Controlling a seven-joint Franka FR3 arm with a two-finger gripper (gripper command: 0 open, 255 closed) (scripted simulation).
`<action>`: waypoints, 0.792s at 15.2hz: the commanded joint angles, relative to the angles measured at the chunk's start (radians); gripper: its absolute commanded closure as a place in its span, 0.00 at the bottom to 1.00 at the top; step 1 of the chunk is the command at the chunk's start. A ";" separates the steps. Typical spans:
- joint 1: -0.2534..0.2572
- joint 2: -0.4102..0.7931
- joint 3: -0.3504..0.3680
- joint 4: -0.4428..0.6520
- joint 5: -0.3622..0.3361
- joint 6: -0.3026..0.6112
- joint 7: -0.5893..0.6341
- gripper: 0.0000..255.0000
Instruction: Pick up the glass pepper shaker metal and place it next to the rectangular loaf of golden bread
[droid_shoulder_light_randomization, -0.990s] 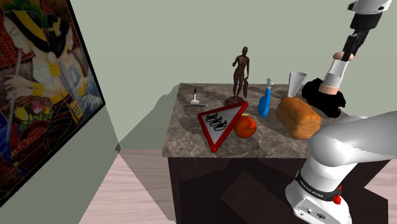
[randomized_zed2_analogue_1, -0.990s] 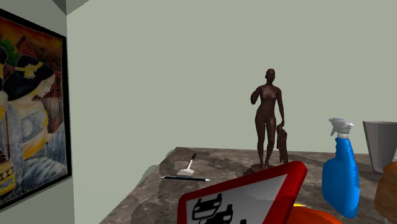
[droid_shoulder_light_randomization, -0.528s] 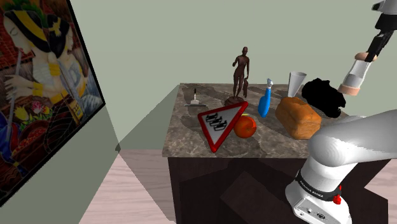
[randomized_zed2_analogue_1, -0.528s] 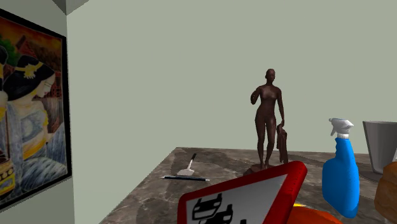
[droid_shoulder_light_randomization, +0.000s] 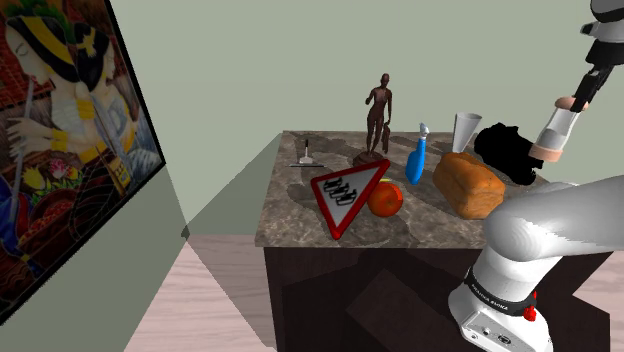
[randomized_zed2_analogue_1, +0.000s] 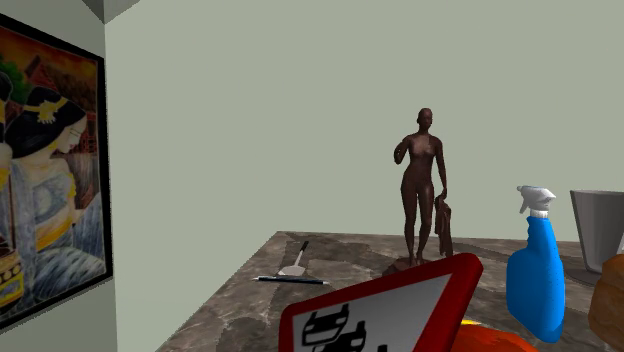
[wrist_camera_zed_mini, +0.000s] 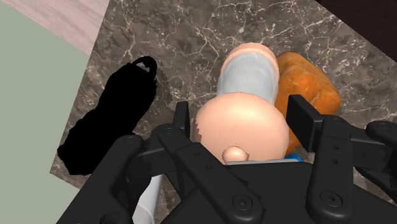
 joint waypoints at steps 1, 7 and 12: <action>-0.006 -0.011 -0.007 -0.029 -0.009 0.020 0.005 1.00; -0.019 -0.035 -0.033 -0.115 -0.037 0.083 0.023 1.00; -0.029 -0.051 -0.059 -0.181 -0.062 0.137 0.038 1.00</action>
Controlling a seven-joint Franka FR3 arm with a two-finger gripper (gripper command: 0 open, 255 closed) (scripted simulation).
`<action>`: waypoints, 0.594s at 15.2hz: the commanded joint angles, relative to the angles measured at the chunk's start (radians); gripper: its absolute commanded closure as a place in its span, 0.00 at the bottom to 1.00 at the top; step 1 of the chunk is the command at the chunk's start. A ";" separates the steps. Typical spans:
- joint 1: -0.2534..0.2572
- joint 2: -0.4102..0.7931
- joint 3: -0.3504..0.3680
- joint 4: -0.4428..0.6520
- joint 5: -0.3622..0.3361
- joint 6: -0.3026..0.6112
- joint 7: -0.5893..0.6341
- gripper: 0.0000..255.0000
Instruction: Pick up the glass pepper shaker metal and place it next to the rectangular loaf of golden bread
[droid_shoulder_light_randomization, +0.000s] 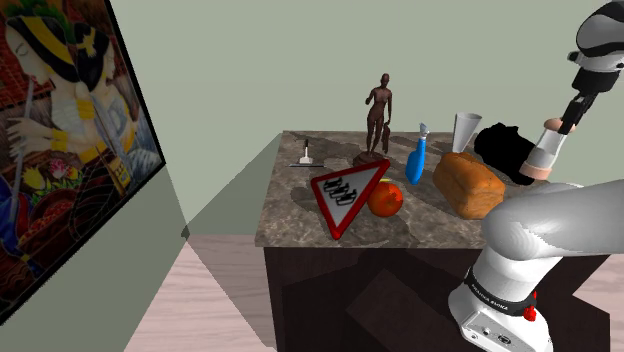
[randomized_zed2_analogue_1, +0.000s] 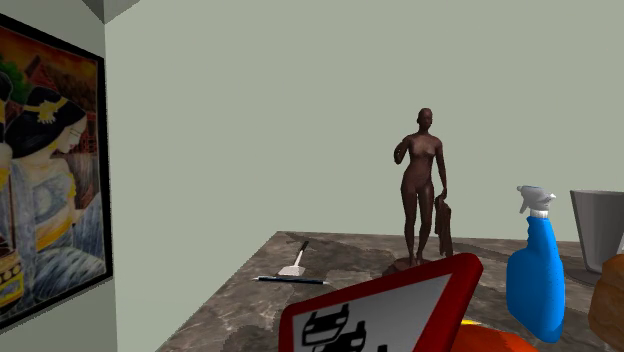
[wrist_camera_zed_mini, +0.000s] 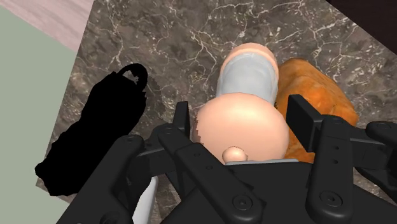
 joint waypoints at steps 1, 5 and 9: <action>-0.003 -0.004 -0.010 -0.023 -0.010 0.020 0.005 1.00; -0.009 -0.012 -0.035 -0.072 -0.032 0.064 0.016 1.00; -0.014 -0.016 -0.063 -0.118 -0.055 0.109 0.027 1.00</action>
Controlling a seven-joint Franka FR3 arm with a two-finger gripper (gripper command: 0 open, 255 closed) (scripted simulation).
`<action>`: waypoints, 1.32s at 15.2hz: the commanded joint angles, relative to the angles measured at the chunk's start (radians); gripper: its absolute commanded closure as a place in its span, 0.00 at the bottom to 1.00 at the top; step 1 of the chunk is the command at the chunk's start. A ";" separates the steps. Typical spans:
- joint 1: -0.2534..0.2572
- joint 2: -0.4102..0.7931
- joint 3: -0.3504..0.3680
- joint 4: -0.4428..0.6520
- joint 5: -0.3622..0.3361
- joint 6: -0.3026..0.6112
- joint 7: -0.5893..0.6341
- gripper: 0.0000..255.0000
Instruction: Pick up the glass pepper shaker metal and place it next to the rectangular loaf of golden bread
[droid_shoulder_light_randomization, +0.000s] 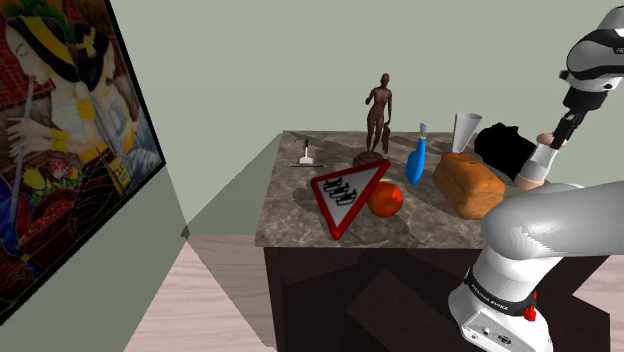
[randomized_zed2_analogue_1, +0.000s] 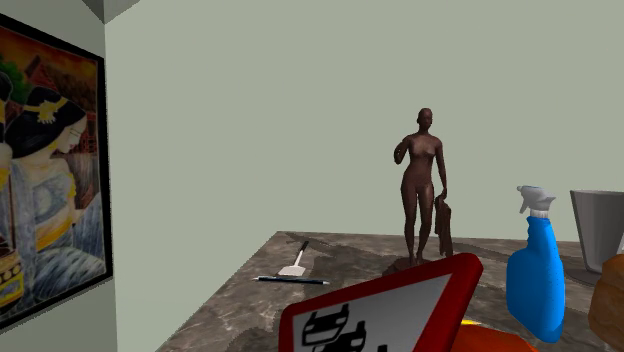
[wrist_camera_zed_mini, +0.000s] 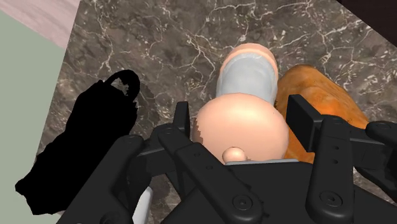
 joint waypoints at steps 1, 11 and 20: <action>-0.002 -0.002 -0.012 -0.024 -0.011 0.023 0.008 1.00; -0.005 0.007 -0.097 -0.123 -0.077 0.141 0.036 1.00; 0.005 0.031 -0.177 -0.186 -0.134 0.239 0.059 1.00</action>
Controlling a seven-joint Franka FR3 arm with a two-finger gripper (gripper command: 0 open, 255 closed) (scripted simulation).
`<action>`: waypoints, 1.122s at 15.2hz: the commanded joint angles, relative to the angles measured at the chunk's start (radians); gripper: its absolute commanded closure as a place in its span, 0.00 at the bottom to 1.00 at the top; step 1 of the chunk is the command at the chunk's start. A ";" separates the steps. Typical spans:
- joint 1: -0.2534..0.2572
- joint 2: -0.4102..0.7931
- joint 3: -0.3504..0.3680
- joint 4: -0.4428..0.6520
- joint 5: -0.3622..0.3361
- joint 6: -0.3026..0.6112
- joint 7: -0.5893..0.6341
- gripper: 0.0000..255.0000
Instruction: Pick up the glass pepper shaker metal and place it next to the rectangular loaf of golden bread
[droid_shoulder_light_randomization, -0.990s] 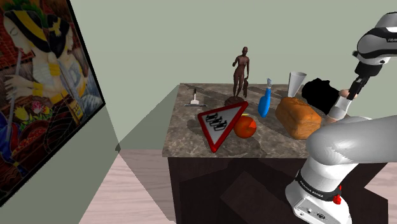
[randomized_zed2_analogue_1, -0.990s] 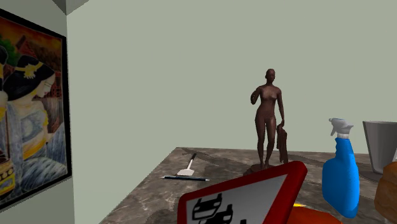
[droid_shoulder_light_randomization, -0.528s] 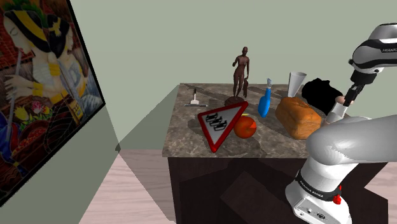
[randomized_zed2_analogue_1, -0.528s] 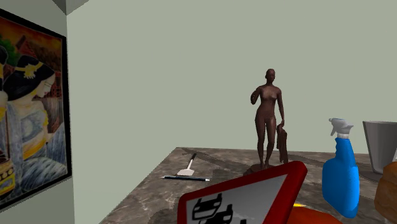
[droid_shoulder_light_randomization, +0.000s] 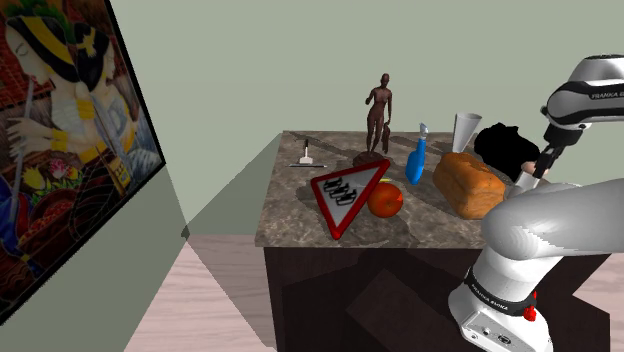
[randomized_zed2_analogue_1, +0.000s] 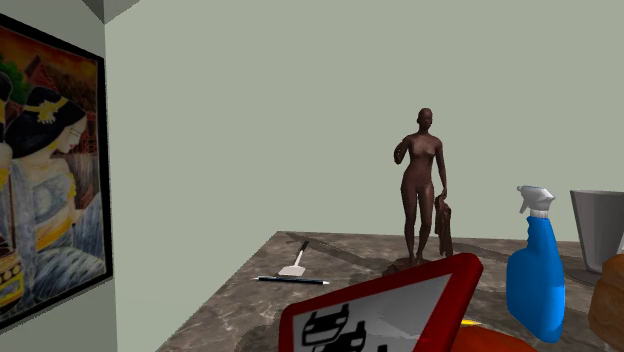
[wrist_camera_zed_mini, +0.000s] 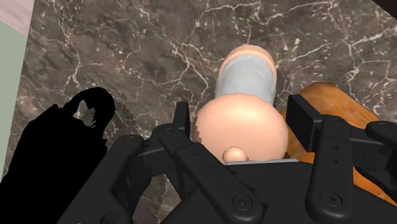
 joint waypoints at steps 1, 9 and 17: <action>0.000 0.001 -0.004 -0.002 -0.003 0.004 0.000 1.00; 0.000 0.001 -0.004 -0.002 -0.003 0.004 0.000 0.00; -0.026 -0.041 0.111 0.057 0.067 -0.120 -0.021 0.00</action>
